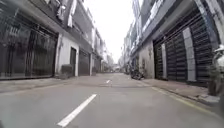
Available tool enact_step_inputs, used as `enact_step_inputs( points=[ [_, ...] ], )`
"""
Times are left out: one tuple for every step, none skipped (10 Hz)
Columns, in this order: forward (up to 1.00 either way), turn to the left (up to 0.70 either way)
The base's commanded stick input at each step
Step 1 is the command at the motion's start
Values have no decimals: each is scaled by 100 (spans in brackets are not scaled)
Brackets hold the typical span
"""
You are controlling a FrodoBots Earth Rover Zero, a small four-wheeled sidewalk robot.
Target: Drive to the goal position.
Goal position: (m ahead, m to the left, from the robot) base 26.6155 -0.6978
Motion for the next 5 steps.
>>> enact_step_inputs(
  points=[
    [50, 0],
    [50, 0],
    [50, 0],
    [50, 0],
    [50, 0]
  ],
)
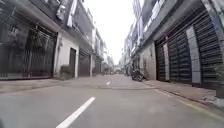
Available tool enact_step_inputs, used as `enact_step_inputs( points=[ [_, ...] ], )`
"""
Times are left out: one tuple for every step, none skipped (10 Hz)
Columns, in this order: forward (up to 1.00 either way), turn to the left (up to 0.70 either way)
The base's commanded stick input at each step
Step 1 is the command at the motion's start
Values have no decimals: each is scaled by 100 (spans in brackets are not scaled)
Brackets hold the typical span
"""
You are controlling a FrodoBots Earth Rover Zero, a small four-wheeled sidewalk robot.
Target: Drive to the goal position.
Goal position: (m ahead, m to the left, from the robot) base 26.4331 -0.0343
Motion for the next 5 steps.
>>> enact_step_inputs(
  points=[
    [50, -30],
    [50, -50],
    [50, -50],
    [50, -50],
    [50, -50]
  ],
)
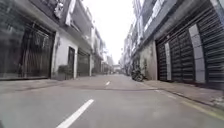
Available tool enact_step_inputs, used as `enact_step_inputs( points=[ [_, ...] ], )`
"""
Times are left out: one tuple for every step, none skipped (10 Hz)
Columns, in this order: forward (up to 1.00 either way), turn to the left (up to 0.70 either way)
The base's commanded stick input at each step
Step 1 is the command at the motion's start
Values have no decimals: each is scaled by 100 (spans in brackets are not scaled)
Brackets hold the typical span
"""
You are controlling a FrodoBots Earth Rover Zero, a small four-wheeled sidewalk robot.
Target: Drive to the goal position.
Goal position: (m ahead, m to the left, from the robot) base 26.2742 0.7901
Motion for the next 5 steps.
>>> enact_step_inputs(
  points=[
    [50, -50],
    [50, -50],
    [50, -50],
    [50, 0],
    [50, 0]
  ],
)
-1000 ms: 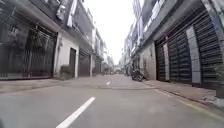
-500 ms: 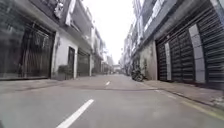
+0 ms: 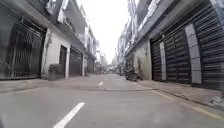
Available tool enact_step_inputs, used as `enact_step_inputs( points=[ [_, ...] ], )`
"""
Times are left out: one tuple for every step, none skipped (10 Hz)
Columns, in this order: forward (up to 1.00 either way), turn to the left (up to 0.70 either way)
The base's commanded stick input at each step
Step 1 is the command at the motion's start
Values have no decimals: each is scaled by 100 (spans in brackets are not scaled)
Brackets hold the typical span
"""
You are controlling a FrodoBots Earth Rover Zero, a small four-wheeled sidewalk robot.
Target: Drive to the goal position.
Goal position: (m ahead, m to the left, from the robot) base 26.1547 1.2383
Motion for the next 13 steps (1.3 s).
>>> enact_step_inputs(
  points=[
    [50, 0],
    [50, 0],
    [50, 0],
    [50, 0],
    [50, 0],
    [50, 0],
    [50, 0],
    [50, -9],
    [50, -38],
    [50, -50],
    [50, -50],
    [50, -50],
    [50, -50]
  ],
)
